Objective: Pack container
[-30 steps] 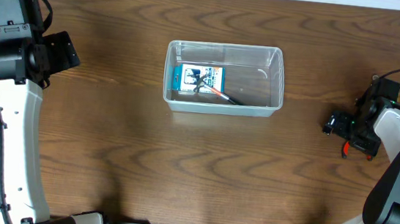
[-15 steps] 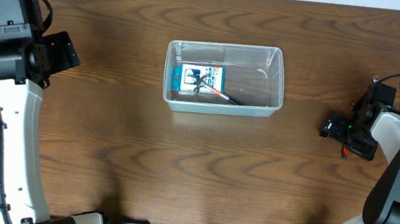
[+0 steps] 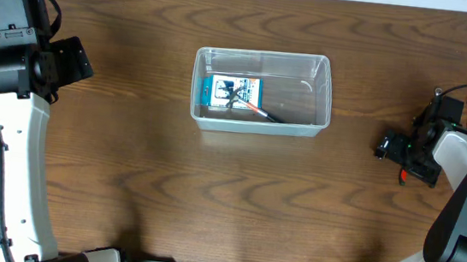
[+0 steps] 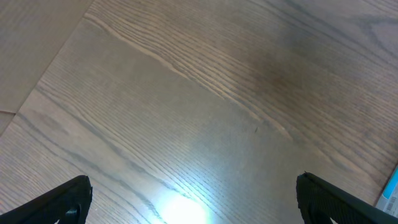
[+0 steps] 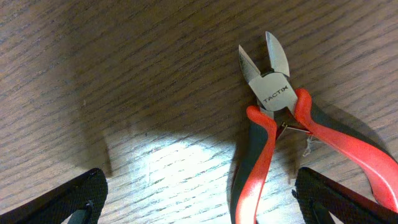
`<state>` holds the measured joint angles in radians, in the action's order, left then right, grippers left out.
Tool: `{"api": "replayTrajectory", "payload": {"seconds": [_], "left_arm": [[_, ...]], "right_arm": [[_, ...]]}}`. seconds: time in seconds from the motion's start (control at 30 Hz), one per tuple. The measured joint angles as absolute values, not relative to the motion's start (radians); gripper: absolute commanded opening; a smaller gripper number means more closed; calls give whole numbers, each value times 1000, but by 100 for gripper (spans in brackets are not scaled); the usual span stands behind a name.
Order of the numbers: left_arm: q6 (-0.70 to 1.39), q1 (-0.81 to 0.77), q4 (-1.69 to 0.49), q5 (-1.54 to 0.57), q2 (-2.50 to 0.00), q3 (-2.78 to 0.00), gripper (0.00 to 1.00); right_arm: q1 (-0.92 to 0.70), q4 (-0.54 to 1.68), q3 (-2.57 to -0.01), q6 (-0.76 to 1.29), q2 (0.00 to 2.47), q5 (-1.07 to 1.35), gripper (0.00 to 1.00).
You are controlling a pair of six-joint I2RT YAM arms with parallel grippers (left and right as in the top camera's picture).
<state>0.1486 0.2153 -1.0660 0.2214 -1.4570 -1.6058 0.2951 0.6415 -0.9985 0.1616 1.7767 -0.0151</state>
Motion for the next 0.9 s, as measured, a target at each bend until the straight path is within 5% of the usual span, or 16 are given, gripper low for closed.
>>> {"api": "replayTrajectory", "payload": {"seconds": [0.9], "left_arm": [[149,215,-1066,221,-1457,-1606,98]], "right_arm": [[335,656,-998,134,1777,-15,99]]}}
